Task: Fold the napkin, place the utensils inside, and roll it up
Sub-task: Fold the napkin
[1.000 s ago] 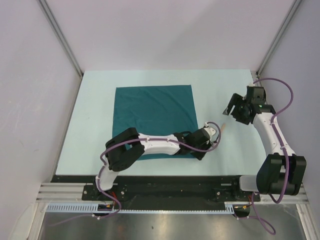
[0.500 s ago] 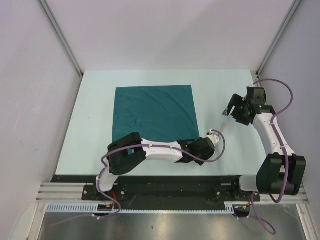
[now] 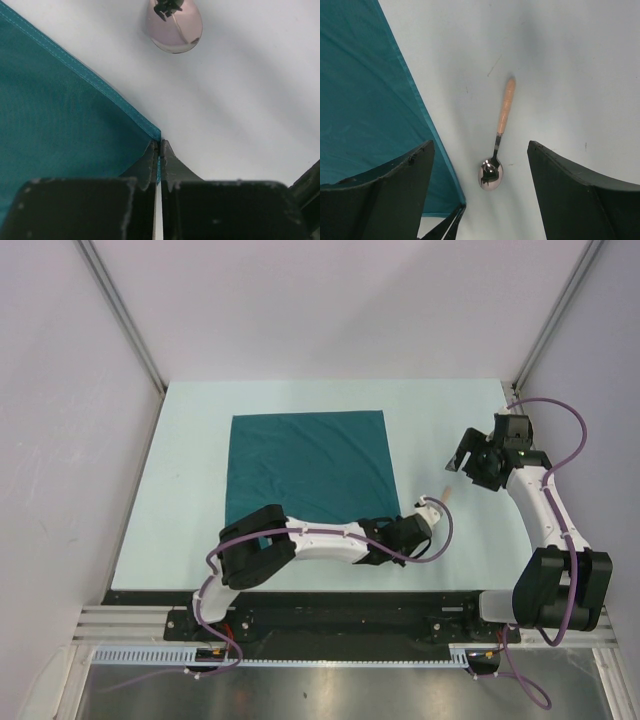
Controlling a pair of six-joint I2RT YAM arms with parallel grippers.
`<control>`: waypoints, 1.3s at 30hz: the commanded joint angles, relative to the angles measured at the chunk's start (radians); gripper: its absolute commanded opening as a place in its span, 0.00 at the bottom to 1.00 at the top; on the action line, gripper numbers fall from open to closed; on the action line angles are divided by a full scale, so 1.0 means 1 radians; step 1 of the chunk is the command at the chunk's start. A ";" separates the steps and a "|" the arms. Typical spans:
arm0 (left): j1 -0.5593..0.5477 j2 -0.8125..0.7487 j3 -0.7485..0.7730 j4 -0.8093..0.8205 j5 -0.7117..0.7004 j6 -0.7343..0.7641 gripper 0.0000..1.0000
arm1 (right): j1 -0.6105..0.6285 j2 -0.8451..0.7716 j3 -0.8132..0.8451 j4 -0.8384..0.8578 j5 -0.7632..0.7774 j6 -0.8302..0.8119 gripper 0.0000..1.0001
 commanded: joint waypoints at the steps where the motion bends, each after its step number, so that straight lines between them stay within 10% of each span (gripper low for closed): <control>1: 0.050 -0.026 -0.069 -0.029 0.065 -0.034 0.00 | -0.007 -0.021 0.012 0.017 -0.004 -0.023 0.81; 20: 0.496 -0.381 -0.359 0.199 0.348 -0.096 0.00 | -0.009 0.021 0.021 0.017 0.012 -0.031 0.81; 39: 0.964 -0.218 -0.085 -0.017 0.183 0.088 0.00 | -0.010 0.031 0.046 -0.001 0.018 -0.045 0.81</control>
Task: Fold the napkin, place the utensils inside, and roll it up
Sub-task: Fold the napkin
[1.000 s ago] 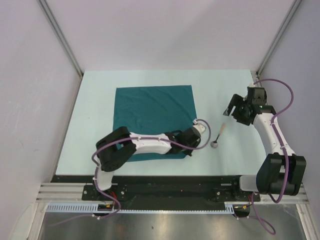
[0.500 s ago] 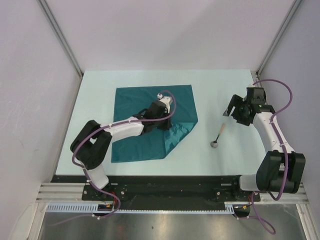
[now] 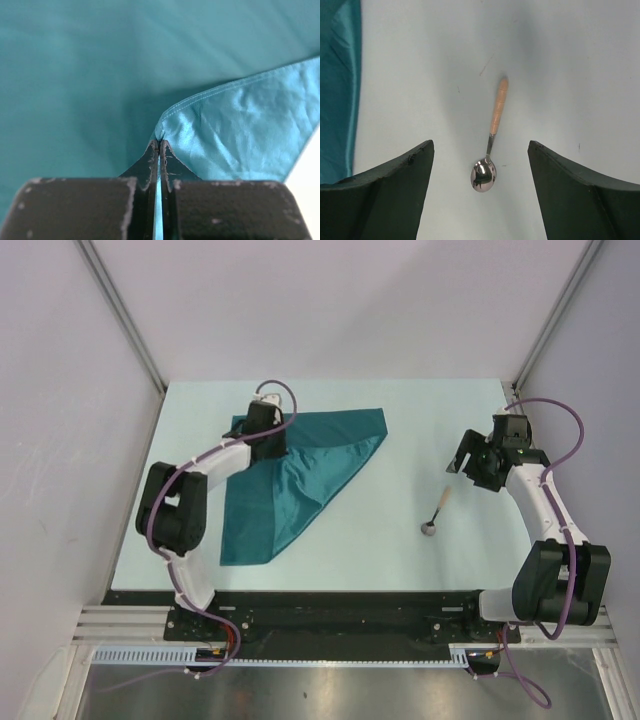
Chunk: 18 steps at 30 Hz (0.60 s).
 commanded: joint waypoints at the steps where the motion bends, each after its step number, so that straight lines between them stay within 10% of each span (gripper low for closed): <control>1: 0.080 0.074 0.150 -0.076 -0.091 0.071 0.00 | -0.004 0.005 0.046 -0.001 0.009 -0.016 0.81; 18: 0.212 0.370 0.617 -0.282 -0.171 0.172 0.00 | -0.004 0.041 0.068 -0.006 0.017 -0.023 0.81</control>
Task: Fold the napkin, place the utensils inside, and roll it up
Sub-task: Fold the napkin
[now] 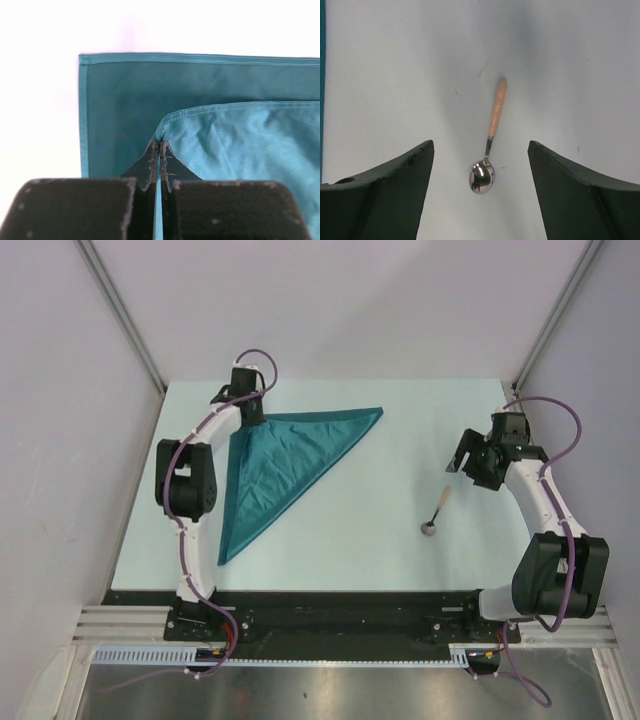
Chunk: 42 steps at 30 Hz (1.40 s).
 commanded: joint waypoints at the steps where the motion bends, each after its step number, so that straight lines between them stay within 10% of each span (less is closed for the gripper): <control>1: 0.029 0.040 0.081 -0.046 -0.022 0.033 0.00 | -0.004 0.006 0.049 0.001 0.012 -0.014 0.81; 42: 0.118 0.172 0.216 -0.040 0.013 -0.019 0.00 | -0.004 -0.025 0.046 -0.045 0.039 -0.024 0.82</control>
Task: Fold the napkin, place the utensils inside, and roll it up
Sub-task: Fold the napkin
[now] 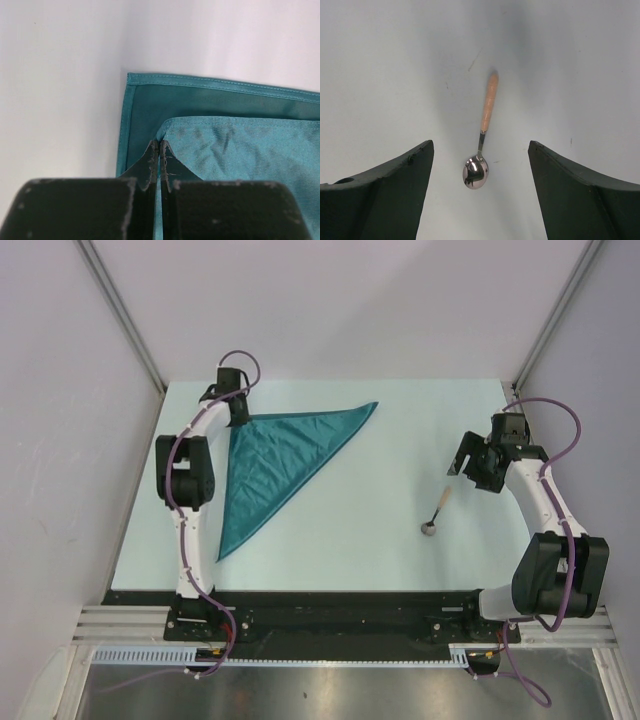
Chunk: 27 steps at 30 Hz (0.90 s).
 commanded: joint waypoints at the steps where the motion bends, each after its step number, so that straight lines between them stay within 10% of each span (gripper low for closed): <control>1: 0.016 0.010 0.063 0.012 0.012 -0.012 0.00 | -0.004 -0.028 0.037 -0.007 0.016 -0.015 0.82; 17: 0.021 0.082 0.160 -0.018 0.043 0.007 0.02 | -0.004 -0.024 0.034 -0.010 0.016 -0.017 0.82; 19: 0.021 0.078 0.161 -0.021 0.049 0.002 0.16 | -0.004 -0.025 0.032 -0.009 0.014 -0.015 0.82; 20: 0.021 0.069 0.158 -0.020 0.052 0.001 0.41 | -0.004 -0.024 0.032 -0.007 0.010 -0.017 0.82; 23: 0.019 0.023 0.137 -0.006 0.073 -0.011 0.78 | -0.004 -0.025 0.028 -0.007 -0.001 -0.012 0.82; 27: 0.016 -0.066 0.106 0.023 0.095 -0.016 0.89 | -0.003 -0.028 0.016 -0.004 -0.016 -0.009 0.82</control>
